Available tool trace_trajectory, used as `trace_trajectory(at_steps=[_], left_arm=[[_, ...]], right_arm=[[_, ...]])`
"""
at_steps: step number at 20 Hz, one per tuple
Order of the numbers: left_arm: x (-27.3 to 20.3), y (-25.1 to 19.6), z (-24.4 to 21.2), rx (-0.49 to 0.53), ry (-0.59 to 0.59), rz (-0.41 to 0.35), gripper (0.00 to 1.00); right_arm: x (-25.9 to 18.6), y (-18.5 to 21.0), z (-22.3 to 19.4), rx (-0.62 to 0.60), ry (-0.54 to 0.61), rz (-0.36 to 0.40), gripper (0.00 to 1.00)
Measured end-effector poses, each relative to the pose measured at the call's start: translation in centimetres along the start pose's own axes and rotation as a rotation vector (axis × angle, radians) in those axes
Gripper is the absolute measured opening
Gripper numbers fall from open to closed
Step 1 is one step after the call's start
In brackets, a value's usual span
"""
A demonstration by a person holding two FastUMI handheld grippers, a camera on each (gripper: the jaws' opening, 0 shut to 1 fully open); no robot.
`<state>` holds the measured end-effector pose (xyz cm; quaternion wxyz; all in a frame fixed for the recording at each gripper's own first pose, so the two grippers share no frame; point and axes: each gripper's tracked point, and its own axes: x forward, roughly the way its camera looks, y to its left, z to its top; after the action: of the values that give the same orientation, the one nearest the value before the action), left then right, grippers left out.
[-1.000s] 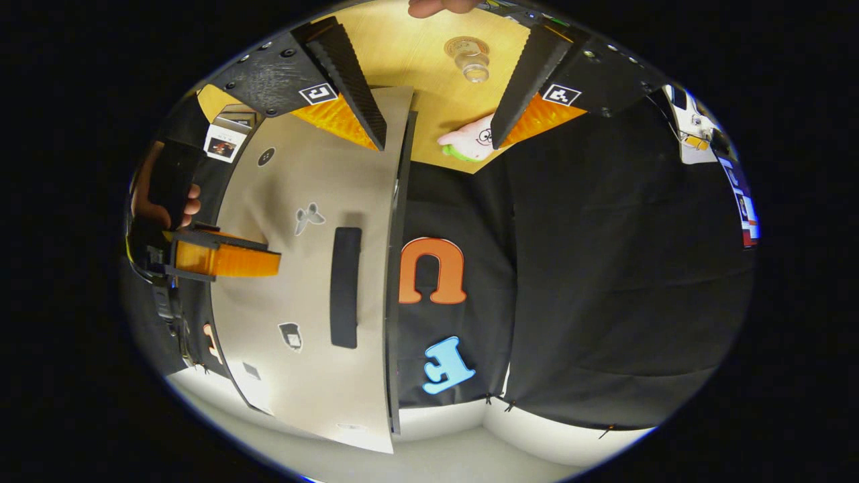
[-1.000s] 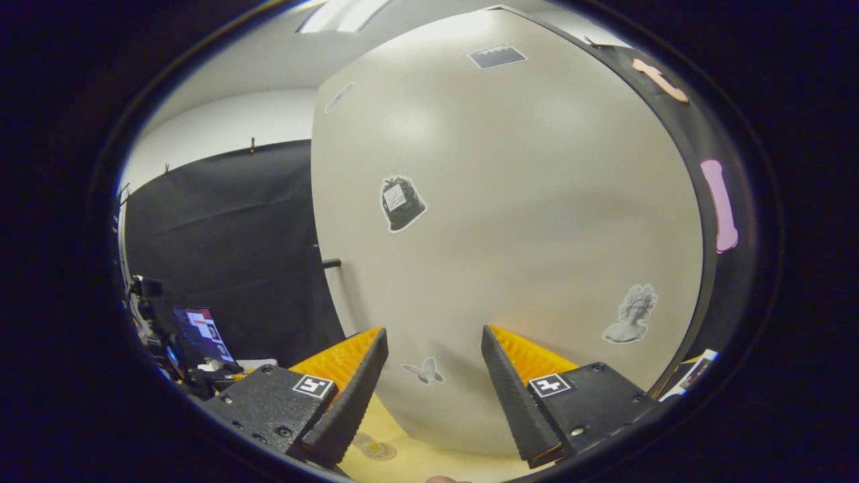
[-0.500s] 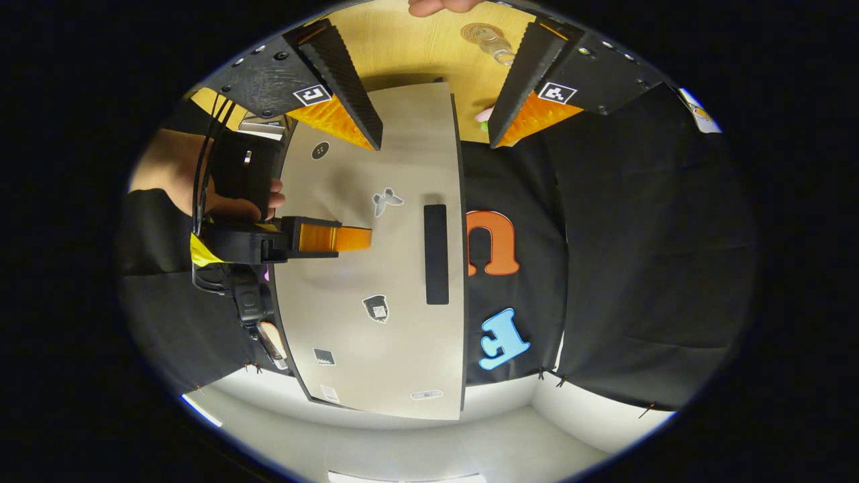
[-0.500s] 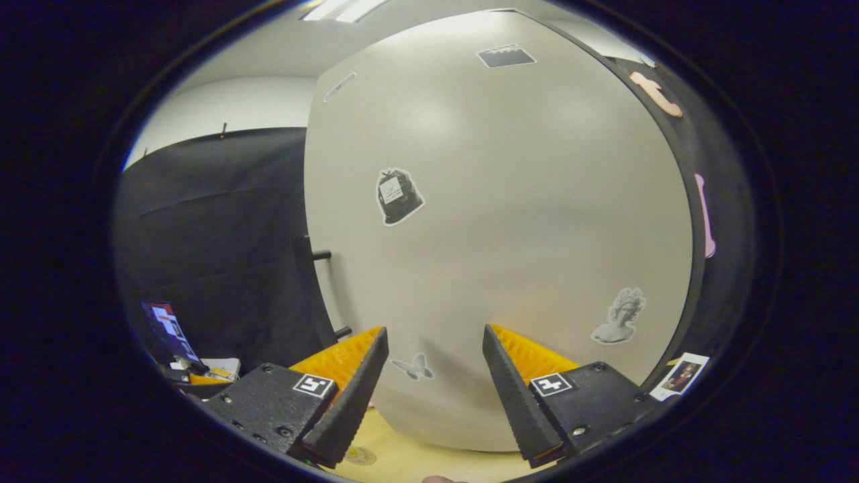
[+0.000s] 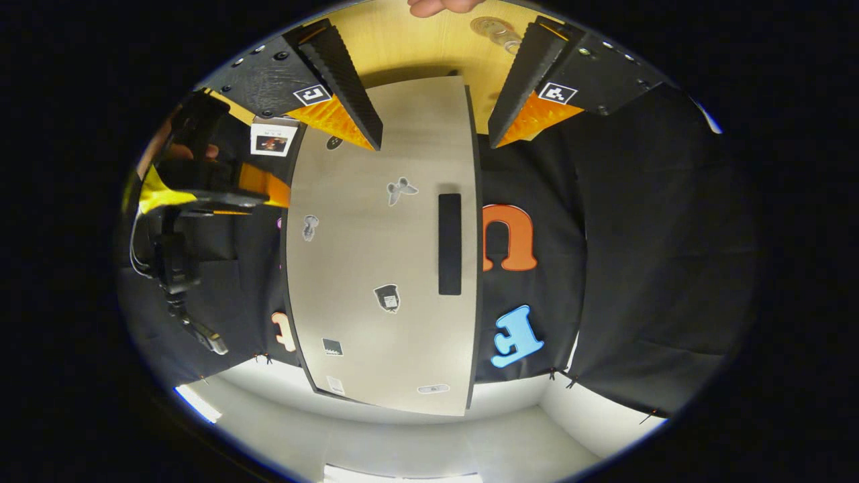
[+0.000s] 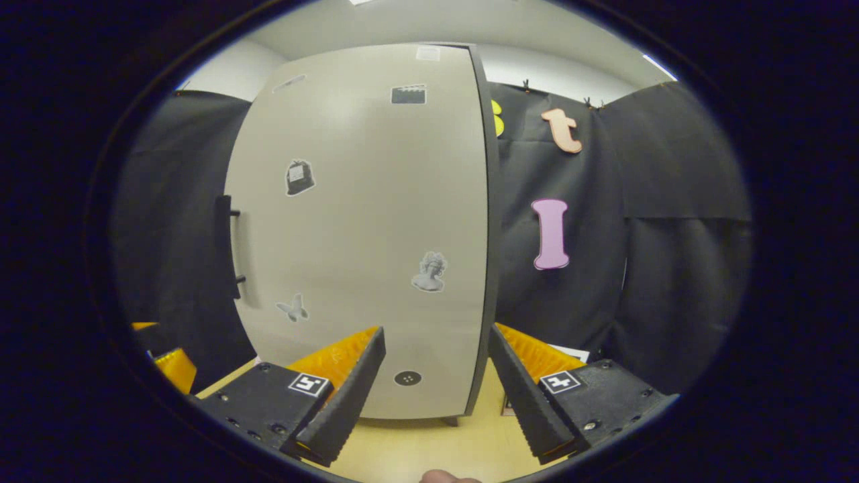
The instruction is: Open the cabinet door with the right hand, grasp the bottle in the cabinet with the left hand and place it on the coaster, then close the cabinet door with the right hand.
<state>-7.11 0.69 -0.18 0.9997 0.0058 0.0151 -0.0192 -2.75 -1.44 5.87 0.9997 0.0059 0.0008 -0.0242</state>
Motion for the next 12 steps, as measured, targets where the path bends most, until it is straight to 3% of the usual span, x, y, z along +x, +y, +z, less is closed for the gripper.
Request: trace_trajectory(at_steps=[3,4,6,7,8,11,12], left_arm=[[1.8,-2.2,2.2,-0.028,-0.068,-0.053,0.96],[2.4,-3.1,2.6,-0.033,-0.084,-0.076,0.96],[2.7,-5.3,2.7,-0.019,-0.089,-0.128,0.97],[2.4,-6.0,2.6,-0.015,-0.087,-0.139,0.97],[2.2,-6.6,2.3,-0.021,-0.093,-0.144,0.97],[1.5,-6.8,3.6,-0.015,-0.151,-0.125,1.0],[1.4,-6.4,4.0,0.003,-0.157,-0.101,0.9]], right_arm=[[-2.1,-1.0,1.1,-0.026,-0.044,-0.061,0.99],[-2.3,-1.4,1.6,-0.034,-0.053,-0.085,0.95],[-3.1,-1.5,1.6,-0.031,-0.043,-0.095,0.99],[-3.4,-1.2,1.6,-0.023,-0.042,-0.087,0.95],[-3.8,-1.0,1.5,-0.022,-0.045,-0.075,0.99],[-4.1,-0.7,1.1,-0.074,-0.044,-0.07,1.0],[-4.3,-0.6,1.5,-0.058,-0.05,-0.062,0.99]])
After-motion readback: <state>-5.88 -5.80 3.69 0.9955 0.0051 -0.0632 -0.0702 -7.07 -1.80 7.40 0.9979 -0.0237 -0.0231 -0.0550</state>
